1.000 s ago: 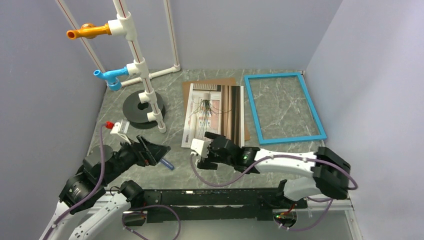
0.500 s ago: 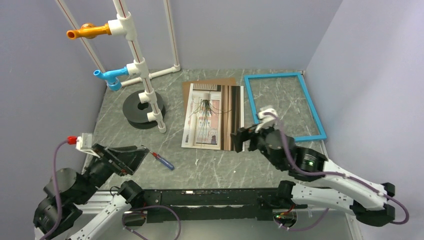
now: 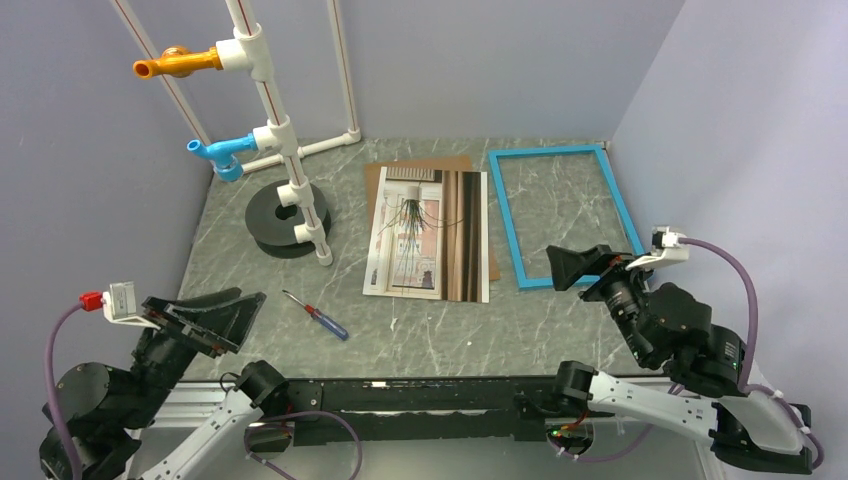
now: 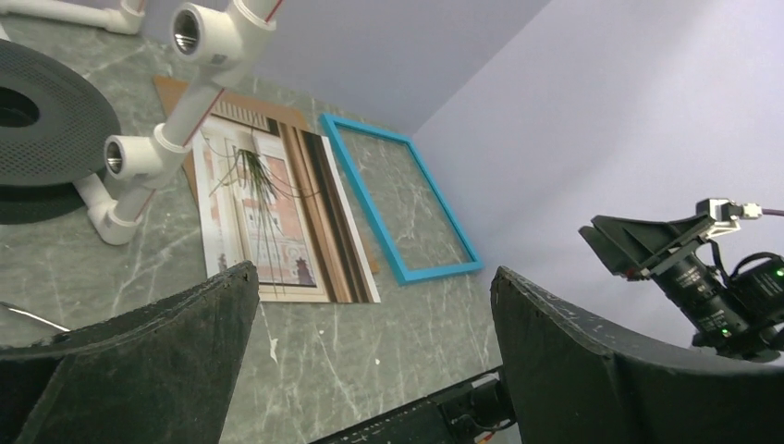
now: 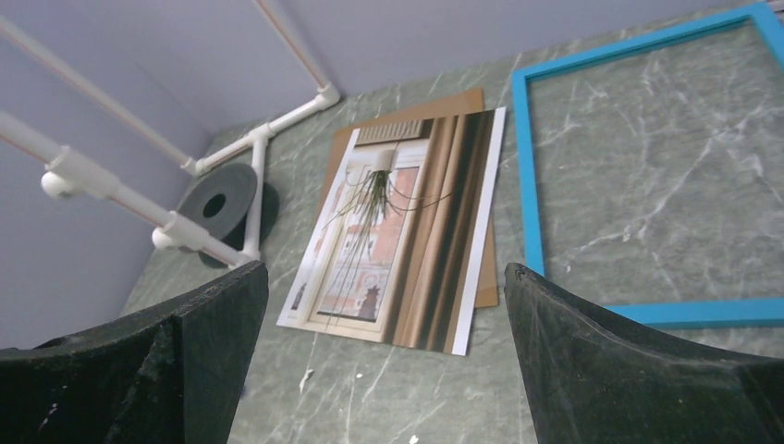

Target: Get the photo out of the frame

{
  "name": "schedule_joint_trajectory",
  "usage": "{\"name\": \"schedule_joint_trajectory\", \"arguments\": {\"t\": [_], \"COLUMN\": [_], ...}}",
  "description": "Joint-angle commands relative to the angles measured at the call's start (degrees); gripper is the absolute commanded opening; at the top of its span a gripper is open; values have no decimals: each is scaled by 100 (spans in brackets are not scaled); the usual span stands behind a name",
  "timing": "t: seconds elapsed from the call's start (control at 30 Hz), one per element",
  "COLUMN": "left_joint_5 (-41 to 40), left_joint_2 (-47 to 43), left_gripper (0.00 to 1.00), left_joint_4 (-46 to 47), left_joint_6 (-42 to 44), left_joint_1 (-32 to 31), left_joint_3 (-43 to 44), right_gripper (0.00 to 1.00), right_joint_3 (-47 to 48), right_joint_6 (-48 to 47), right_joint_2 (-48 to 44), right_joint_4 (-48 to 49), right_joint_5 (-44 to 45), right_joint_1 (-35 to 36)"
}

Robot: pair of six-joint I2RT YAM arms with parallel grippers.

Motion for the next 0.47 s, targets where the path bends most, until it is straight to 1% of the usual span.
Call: {"name": "schedule_joint_trajectory", "arguments": {"t": [0.0,0.17,0.33,0.37,0.43], "left_joint_5": [-352,-485,-554,-566,-605], "left_joint_2": [-152,-49,-48,-64,-85], "left_gripper": [99,99,99,99,99], "left_joint_4": [285,243,216,216,212], "left_joint_6": [408,579,586,571,532], "left_joint_1": [-15,-15,-16,-19,-21], "left_joint_3": [85,206,116,79,9], "right_gripper": [100,100,100,100,100], "right_joint_3": [60,-18,-405,-515,-506], "right_joint_6": [-221,-528,-1034,-1157,-1071], "right_joint_2": [-77,-80,-350,-385,-300], "right_joint_4": [-120,187,970,1157,1024], "right_joint_5": [457,408,229,344,511], "right_joint_1": [6,7,7,7,7]}}
